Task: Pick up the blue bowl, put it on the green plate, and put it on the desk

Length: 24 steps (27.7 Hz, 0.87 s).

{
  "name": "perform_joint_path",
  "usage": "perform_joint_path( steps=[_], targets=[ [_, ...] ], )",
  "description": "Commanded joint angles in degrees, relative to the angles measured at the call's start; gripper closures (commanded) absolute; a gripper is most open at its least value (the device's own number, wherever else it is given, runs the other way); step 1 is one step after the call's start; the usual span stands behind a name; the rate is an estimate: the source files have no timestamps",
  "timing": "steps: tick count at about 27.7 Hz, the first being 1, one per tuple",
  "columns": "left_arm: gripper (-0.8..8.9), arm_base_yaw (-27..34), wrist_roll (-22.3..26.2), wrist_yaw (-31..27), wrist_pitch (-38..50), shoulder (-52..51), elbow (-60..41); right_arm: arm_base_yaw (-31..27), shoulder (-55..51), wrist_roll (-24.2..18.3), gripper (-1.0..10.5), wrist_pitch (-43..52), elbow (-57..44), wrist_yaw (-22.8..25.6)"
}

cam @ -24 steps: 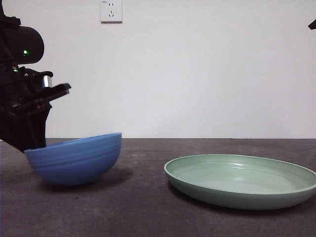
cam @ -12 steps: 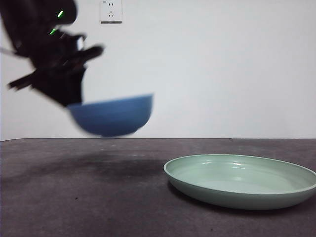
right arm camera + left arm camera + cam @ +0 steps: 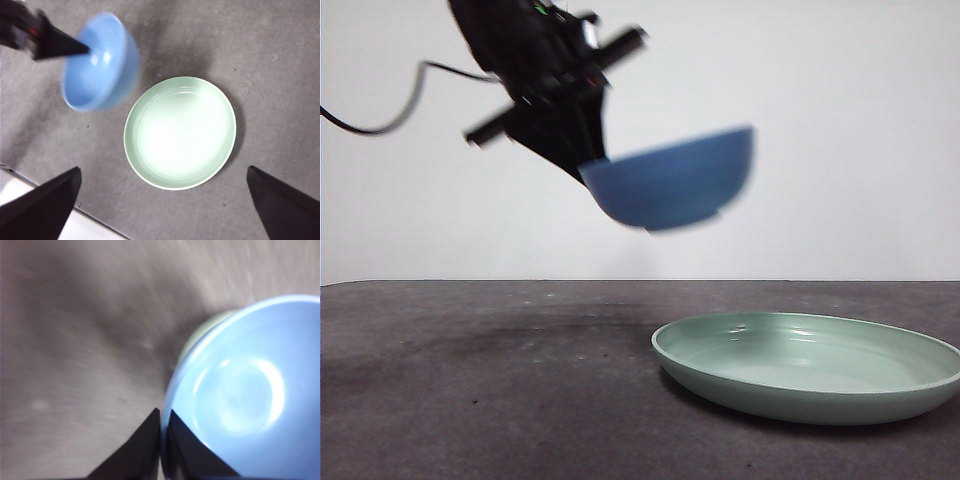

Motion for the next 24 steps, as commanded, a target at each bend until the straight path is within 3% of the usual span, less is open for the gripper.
perform_joint_path(
  steps=[1, 12, 21, 24],
  targets=[
    [8.05, -2.69, -0.7, -0.09, 0.81, 3.67, 2.58, 0.13, 0.04, -0.87, 3.1, 0.17, 1.14, -0.07],
    [8.06, -10.56, -0.63, -2.36, 2.78, 14.8, 6.93, 0.13, 0.04, -0.87, 3.1, 0.2, 1.14, -0.07],
    [8.04, -11.43, -0.74, -2.38, 3.08, 18.75, 7.48, 0.13, 0.09, -0.87, 3.1, 0.17, 1.14, -0.07],
    [6.66, -11.43, -0.83, -2.38, 3.06, 18.75, 8.44, 0.13, 0.09, -0.94, 3.1, 0.2, 1.14, -0.04]
  ],
)
